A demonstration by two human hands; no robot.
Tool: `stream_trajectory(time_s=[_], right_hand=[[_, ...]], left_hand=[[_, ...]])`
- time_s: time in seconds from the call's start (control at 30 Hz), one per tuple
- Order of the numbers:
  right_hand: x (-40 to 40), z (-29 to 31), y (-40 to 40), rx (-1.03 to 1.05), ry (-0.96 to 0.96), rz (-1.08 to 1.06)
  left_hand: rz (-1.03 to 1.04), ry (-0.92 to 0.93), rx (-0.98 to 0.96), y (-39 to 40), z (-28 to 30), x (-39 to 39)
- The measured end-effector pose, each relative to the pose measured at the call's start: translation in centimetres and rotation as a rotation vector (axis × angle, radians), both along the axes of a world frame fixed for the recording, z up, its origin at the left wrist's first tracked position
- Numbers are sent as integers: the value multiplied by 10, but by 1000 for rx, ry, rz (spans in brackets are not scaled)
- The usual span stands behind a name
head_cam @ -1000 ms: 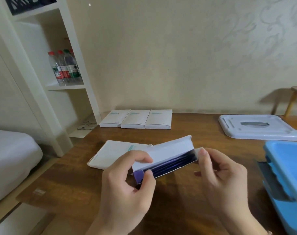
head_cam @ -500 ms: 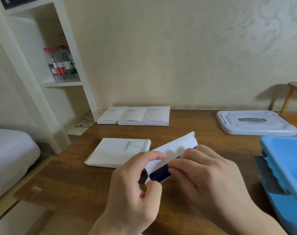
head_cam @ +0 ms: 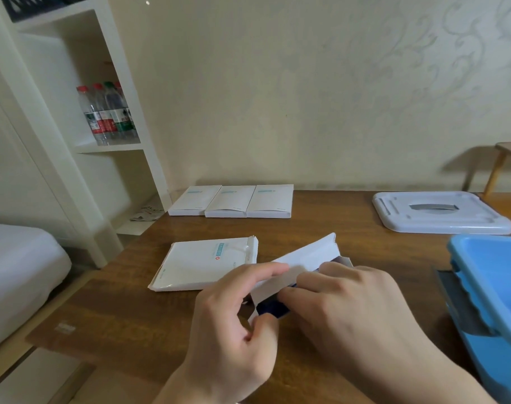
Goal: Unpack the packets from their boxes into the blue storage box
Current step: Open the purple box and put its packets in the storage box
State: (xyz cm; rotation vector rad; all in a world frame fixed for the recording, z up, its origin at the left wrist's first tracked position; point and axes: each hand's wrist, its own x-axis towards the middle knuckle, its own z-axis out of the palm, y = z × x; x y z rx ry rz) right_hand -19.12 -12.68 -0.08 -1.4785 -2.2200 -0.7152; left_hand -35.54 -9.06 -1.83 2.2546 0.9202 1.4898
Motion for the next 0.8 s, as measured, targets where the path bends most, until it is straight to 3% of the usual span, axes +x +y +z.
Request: stream_trajectory(time_s=[0.23, 0.43, 0.6, 0.7, 0.8], right_hand=[[3, -5, 5, 48, 74, 53], [11, -8, 4, 81, 332, 99], [20, -21, -16, 310, 549, 84], [17, -39, -41, 268, 941, 151], [8, -47, -41, 76, 1554, 41]], left_hand=[[26, 61, -57, 4, -3, 2], [-55, 61, -129, 9, -4, -2], [-172, 82, -145, 17, -6, -5], [-191, 111, -144, 23, -13, -5], [-187, 225, -64, 26, -25, 0]])
